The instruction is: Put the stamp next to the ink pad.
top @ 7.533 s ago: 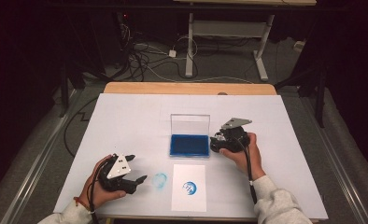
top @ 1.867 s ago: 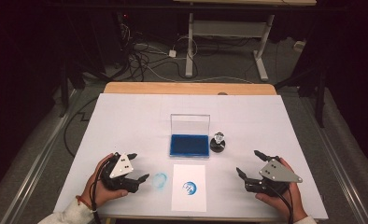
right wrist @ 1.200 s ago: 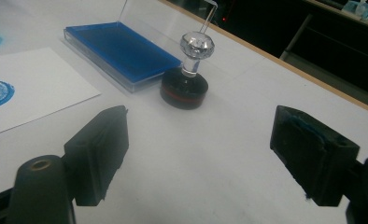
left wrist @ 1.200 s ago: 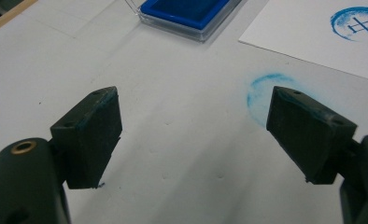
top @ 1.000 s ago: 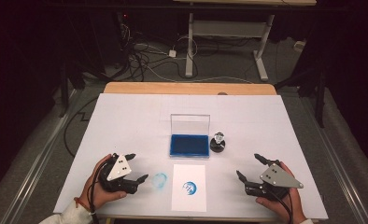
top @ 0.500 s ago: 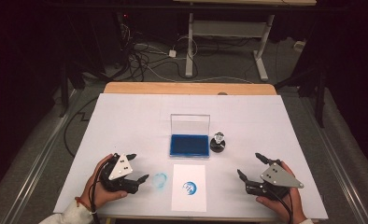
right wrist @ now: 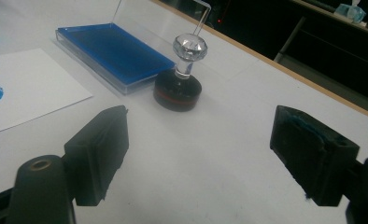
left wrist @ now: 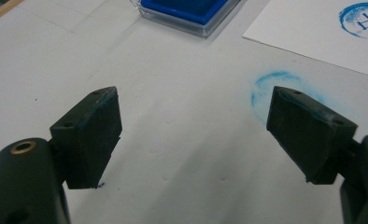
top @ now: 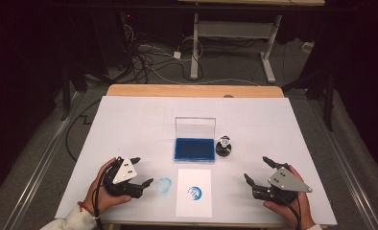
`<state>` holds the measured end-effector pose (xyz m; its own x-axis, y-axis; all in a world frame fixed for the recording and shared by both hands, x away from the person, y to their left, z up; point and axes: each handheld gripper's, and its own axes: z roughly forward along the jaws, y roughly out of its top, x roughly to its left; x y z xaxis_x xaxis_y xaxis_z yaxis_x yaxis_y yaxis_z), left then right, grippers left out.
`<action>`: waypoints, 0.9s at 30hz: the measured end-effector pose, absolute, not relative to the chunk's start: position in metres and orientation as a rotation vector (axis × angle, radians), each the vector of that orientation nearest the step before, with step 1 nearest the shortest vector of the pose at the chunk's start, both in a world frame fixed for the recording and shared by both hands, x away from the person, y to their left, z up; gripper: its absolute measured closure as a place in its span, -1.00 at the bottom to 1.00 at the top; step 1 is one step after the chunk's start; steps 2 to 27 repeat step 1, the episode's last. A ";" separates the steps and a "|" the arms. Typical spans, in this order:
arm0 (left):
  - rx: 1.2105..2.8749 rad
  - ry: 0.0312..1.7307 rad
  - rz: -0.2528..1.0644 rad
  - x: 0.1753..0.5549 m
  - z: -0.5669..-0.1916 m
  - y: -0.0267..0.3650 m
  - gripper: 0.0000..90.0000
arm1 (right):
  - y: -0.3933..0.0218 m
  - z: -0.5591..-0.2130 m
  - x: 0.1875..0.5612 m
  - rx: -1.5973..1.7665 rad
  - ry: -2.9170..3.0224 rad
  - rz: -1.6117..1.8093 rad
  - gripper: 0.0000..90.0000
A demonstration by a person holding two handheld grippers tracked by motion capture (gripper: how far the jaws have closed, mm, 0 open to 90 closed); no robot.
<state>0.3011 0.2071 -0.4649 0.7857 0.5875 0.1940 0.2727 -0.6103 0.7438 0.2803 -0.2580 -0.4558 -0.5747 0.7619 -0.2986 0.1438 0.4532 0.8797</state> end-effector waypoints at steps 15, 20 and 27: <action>2.237 0.638 0.555 0.301 -0.465 0.207 -0.61 | -0.258 -0.456 0.280 0.755 1.998 1.119 -0.56; 2.237 0.638 0.555 0.301 -0.465 0.207 -0.61 | -0.258 -0.456 0.280 0.755 1.998 1.119 -0.56; 2.237 0.638 0.555 0.301 -0.465 0.207 -0.61 | -0.258 -0.456 0.280 0.755 1.998 1.119 -0.56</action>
